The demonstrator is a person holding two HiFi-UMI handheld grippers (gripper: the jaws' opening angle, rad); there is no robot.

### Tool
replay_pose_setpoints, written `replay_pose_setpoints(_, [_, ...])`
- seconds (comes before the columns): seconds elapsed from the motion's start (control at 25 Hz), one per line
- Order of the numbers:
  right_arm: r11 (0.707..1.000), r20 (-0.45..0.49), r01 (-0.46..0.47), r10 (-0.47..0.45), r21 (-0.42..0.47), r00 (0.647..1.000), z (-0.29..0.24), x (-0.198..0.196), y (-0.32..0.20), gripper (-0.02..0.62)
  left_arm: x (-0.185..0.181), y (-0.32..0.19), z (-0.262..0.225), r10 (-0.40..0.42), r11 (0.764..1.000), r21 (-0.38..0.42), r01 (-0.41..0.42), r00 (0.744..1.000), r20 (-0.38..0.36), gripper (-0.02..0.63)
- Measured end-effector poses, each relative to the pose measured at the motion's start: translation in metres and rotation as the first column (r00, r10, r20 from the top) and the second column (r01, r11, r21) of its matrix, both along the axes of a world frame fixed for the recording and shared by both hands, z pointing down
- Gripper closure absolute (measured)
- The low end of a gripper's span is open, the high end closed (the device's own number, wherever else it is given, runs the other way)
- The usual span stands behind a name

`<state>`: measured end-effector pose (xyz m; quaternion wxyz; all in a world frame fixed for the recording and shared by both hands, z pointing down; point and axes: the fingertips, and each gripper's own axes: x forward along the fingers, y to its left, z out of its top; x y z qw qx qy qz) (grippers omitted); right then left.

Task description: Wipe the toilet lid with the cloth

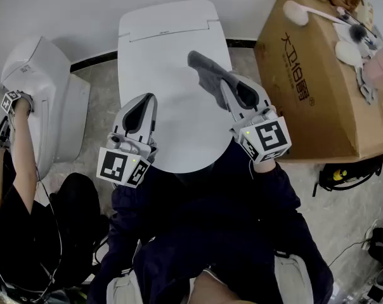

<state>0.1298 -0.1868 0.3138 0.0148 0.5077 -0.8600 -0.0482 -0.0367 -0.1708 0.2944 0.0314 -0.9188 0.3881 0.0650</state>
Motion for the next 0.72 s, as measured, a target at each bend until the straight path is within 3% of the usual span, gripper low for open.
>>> replay_pose_setpoints(0.72, [1.0, 0.003, -0.017, 0.017, -0.012, 1.0, -0.0021, 0.0031, -0.0016, 0.537, 0.0044, 0.0028, -0.0004, 0.001, 1.0, 0.009, -0.002, 1.0, 0.009, 0.591])
